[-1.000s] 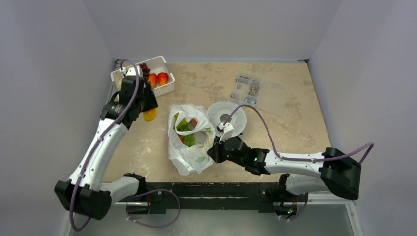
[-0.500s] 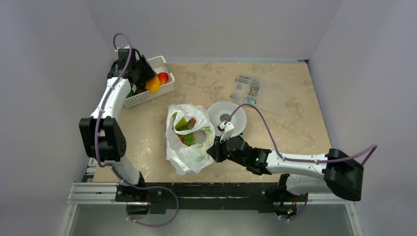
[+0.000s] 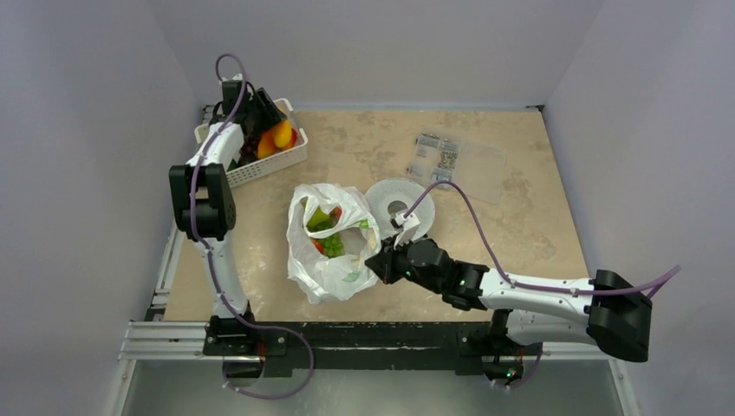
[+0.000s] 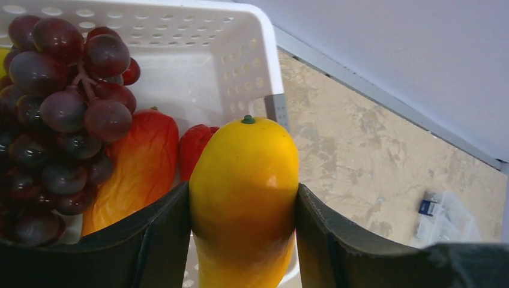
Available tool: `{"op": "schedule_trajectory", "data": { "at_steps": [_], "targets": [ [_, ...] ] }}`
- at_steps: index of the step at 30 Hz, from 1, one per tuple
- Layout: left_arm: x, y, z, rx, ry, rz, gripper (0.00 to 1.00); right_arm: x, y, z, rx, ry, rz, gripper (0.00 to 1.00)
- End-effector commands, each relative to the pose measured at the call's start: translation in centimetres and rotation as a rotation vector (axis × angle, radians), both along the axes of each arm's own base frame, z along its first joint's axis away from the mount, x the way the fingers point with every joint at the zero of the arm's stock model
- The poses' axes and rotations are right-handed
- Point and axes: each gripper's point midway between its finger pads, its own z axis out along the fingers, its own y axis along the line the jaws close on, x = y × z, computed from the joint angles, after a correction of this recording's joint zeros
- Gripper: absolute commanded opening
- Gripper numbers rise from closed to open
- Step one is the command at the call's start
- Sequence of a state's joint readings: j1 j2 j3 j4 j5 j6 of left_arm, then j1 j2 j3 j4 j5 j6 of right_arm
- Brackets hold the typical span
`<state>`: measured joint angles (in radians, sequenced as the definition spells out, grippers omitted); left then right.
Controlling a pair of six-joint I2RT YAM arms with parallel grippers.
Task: Take the fake fruits out of the plastic bag
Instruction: Place the fake fruit in the bin.
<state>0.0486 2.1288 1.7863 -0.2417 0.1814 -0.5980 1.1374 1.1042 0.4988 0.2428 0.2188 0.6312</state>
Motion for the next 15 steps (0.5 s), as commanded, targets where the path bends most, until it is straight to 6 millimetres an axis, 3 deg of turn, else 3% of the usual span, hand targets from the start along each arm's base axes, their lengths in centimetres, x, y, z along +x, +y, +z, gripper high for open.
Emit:
{"op": "schedule_trajectory", "data": {
  "at_steps": [1,7,11,15],
  "targets": [
    [1.7,1.5,1.6,-0.001,-0.059,0.008,0.19,0.4,-0.2,0.8,0.03,-0.021,-0.022,0.0],
    [1.4,2.4,0.7,0.019,0.024,0.012,0.62,0.5,0.6,0.9,0.025,-0.025,0.001,0.0],
    [0.6,3.0,1.5,0.067,0.05,0.005,0.94,0.4,0.9,1.1,0.033,-0.028,0.012,0.0],
    [-1.1,2.7,3.1,0.021,0.105,-0.006,1.0,0.4,1.0,1.1,0.032,-0.027,0.014,0.0]
  ]
}}
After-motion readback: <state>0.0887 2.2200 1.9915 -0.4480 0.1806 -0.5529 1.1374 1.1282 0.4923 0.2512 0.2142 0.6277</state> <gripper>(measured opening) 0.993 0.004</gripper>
